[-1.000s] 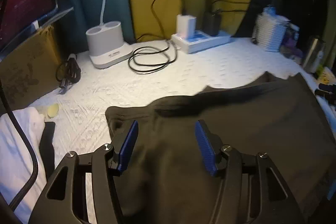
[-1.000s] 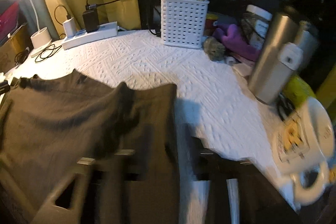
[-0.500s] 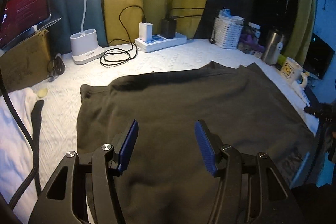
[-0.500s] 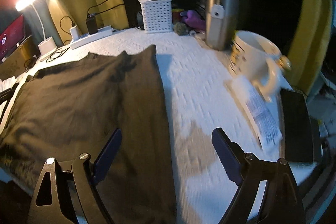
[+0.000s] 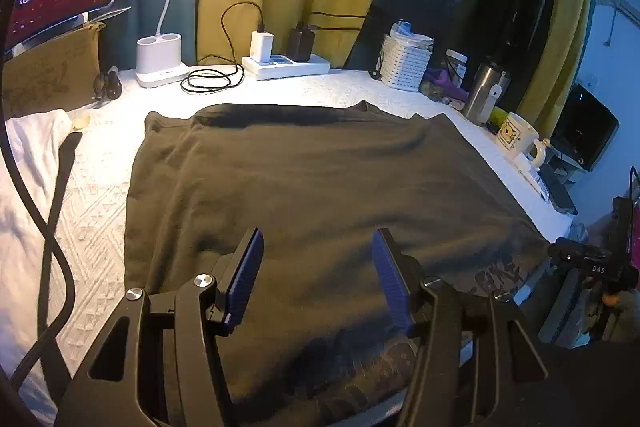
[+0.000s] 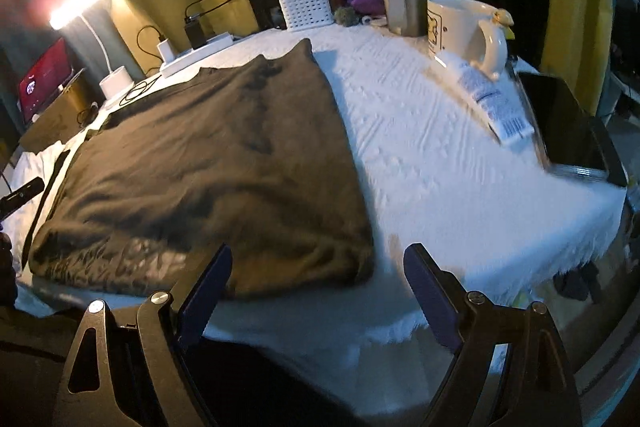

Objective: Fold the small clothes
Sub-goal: 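Move both open grippers back over the flattened shirt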

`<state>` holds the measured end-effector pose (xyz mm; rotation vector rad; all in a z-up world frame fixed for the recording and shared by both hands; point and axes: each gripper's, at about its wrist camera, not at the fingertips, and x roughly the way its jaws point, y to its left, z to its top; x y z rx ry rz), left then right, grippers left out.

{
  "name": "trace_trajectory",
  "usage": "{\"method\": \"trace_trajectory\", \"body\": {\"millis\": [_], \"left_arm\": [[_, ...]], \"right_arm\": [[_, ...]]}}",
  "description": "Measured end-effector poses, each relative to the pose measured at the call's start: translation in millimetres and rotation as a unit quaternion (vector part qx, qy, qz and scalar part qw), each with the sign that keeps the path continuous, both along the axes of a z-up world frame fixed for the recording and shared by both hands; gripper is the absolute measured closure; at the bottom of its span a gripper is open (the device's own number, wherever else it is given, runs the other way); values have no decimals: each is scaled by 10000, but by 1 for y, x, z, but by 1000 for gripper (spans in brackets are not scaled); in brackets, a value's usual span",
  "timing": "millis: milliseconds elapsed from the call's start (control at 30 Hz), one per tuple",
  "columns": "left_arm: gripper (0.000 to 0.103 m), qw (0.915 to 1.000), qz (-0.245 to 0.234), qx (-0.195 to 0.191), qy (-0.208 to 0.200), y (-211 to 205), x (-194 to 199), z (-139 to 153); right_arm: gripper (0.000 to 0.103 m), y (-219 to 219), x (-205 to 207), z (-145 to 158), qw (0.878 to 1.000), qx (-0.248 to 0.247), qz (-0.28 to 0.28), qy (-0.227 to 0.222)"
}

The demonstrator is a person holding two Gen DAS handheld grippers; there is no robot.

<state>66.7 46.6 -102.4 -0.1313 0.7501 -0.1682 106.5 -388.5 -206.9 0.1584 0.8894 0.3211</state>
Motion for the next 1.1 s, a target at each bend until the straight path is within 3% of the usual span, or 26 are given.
{"method": "trace_trajectory", "body": {"millis": [467,1000,1100], "left_arm": [[46,9998,195,-16,-5,15,-4,-4],[46,9980,562,8,281,46,9,-23],[46,9976,616,103,305,52,12,-23]], "right_arm": [[14,31,-3,-7,9986,314,368,232],[14,54,56,-5,9981,487,330,159],[14,49,62,-5,9971,699,214,228]]}}
